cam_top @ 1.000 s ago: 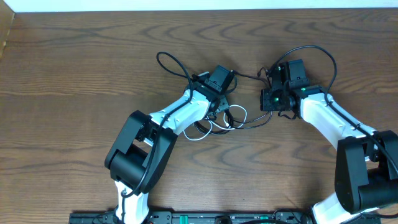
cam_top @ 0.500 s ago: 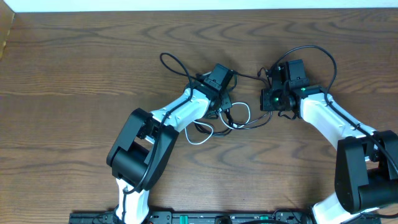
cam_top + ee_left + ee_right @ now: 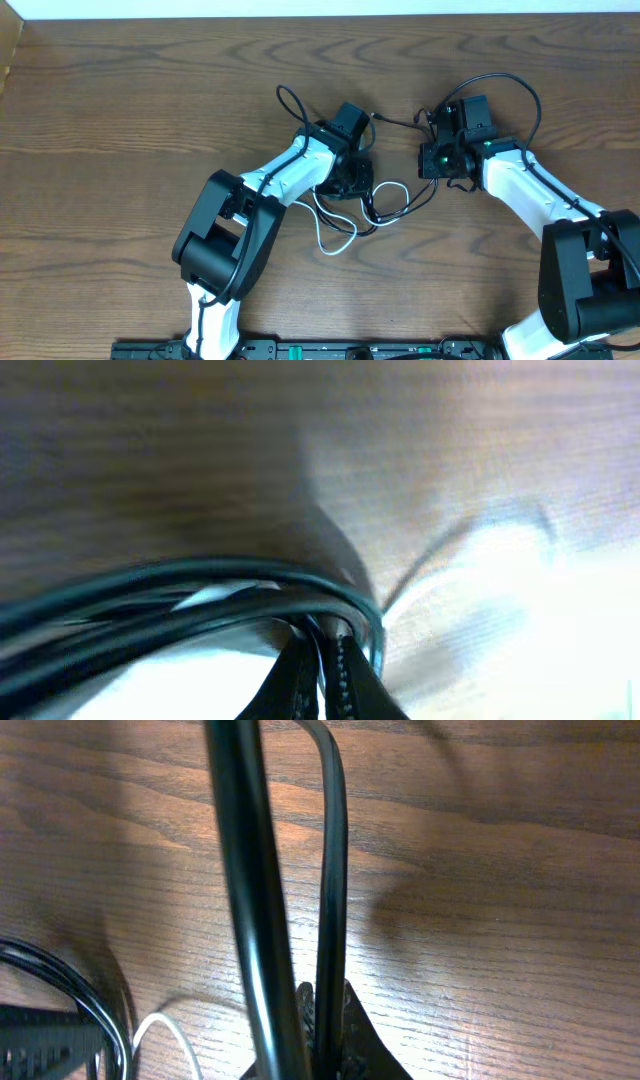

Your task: Untangle cables

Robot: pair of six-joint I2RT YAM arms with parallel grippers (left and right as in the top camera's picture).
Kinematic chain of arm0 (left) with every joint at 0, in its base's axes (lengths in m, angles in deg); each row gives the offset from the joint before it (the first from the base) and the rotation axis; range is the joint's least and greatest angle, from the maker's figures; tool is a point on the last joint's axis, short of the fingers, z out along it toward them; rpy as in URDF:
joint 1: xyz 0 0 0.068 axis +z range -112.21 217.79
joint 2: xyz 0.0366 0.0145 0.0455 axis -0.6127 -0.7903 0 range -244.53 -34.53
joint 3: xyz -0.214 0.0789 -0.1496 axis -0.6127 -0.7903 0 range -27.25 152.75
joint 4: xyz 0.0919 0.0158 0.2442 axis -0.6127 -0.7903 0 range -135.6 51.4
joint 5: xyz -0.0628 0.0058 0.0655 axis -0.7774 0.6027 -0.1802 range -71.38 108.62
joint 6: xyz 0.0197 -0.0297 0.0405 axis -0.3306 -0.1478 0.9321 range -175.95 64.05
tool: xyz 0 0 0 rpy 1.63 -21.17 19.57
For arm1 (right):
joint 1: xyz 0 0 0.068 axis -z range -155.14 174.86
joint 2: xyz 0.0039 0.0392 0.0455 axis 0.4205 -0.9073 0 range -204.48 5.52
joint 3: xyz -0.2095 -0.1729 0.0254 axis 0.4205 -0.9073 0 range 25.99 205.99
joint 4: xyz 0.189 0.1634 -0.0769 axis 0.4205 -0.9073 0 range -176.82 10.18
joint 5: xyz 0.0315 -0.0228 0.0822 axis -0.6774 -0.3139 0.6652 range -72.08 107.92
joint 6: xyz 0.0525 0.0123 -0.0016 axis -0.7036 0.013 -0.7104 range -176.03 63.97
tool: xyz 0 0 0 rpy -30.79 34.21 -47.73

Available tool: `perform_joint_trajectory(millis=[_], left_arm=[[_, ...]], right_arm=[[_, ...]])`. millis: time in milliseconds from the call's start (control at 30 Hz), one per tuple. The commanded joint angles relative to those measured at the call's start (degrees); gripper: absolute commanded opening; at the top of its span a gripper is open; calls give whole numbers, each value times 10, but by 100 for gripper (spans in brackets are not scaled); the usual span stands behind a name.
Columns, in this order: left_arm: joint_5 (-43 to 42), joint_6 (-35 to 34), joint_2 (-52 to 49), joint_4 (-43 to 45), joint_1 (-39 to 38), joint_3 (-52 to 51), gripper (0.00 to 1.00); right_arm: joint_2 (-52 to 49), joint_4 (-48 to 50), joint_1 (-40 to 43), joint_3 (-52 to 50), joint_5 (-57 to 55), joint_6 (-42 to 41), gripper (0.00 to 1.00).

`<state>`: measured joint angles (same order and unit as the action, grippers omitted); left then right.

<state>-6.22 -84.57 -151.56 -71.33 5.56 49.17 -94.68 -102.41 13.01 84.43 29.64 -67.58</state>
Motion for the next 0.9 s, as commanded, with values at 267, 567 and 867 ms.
perform_joint_trajectory(millis=[267,567,867], left_arm=[[-78,27,111,50,7,34,7],[-72,31,199,106,35,34,7],[-56,31,207,86,95,34,7]], right_arm=[[12,3,-3,3,-6,-4,1],[12,13,-3,3,58,5,1],[12,22,-1,3,97,69,4]])
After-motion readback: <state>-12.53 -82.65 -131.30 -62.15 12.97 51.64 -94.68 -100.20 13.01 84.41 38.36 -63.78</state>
